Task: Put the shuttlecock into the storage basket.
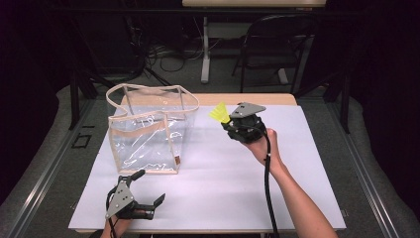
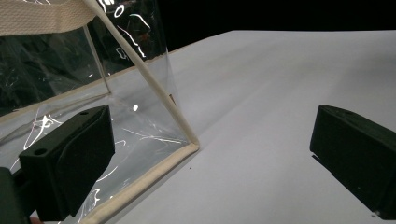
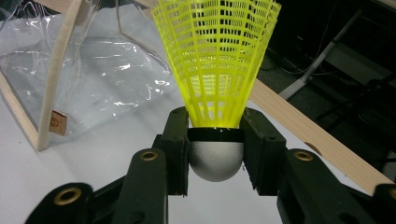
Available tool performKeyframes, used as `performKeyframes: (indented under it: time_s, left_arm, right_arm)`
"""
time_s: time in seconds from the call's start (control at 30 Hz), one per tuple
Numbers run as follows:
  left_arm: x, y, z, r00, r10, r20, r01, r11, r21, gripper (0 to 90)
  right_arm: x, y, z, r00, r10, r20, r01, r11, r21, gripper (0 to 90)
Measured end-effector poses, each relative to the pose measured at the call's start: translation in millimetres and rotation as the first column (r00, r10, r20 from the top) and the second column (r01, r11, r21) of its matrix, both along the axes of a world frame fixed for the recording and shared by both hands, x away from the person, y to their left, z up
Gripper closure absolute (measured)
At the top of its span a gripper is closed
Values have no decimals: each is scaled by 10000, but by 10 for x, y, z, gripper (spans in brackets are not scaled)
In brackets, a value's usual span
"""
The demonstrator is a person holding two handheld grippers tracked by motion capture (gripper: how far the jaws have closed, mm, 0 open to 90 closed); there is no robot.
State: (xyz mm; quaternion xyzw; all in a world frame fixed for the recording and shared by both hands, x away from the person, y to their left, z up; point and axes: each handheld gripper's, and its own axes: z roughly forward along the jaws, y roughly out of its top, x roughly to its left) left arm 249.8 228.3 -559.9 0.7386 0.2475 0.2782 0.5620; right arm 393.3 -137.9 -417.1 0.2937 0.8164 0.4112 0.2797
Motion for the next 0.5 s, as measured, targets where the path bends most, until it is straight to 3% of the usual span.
performKeyframes:
  time_s: [0.5]
  left_arm:
    - [0,0,0,10000,-1,-7,1,10000,-3,0]
  right_arm:
    - [88,11,155,9998,-44,183,46,9999,-102,644]
